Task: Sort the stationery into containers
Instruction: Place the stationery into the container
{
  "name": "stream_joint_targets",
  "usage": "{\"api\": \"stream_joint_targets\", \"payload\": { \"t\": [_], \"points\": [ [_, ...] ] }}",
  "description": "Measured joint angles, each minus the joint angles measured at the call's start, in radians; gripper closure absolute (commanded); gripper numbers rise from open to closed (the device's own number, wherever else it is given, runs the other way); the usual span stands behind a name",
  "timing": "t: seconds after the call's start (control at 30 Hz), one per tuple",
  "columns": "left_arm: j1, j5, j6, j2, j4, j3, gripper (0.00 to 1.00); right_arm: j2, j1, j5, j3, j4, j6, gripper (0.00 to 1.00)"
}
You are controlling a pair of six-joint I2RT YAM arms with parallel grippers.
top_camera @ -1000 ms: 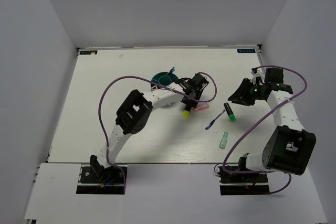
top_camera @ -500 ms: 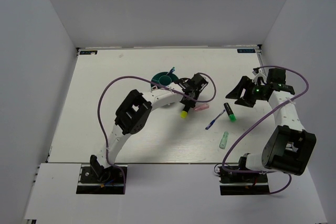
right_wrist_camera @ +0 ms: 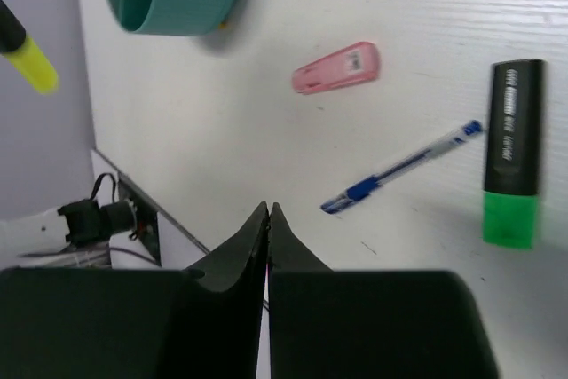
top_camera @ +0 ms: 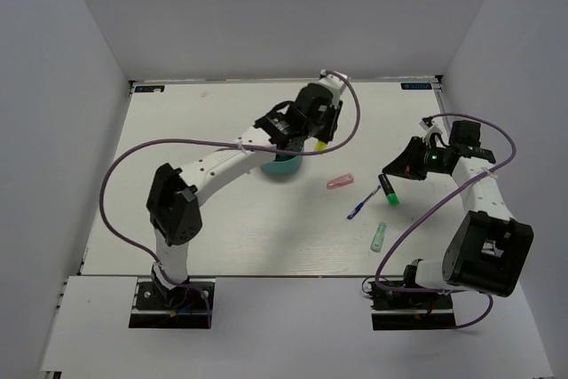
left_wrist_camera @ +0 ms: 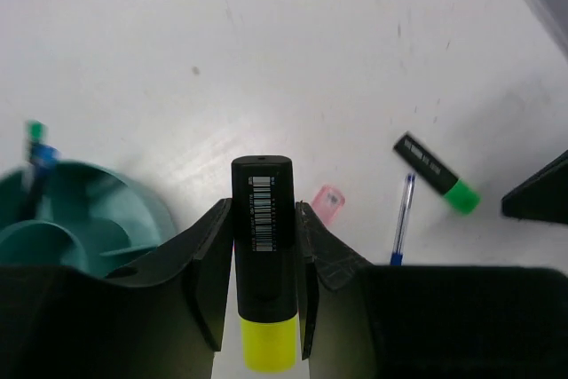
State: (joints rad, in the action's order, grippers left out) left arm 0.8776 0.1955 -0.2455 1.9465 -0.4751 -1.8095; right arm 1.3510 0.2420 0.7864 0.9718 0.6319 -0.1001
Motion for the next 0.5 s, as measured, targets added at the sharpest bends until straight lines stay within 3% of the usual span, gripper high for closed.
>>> {"api": "stream_joint_targets", "payload": {
  "t": [0.17,0.5],
  "points": [
    [-0.066,-0.013,0.069,-0.088,0.174,0.079,1.00,0.000,0.000,0.168,-0.028,-0.011,0.080,1.00],
    [-0.228,-0.150,0.062,-0.056,0.476,0.346,1.00,0.005,0.000,0.446,-0.038,0.002,0.321,1.00]
  ]
}}
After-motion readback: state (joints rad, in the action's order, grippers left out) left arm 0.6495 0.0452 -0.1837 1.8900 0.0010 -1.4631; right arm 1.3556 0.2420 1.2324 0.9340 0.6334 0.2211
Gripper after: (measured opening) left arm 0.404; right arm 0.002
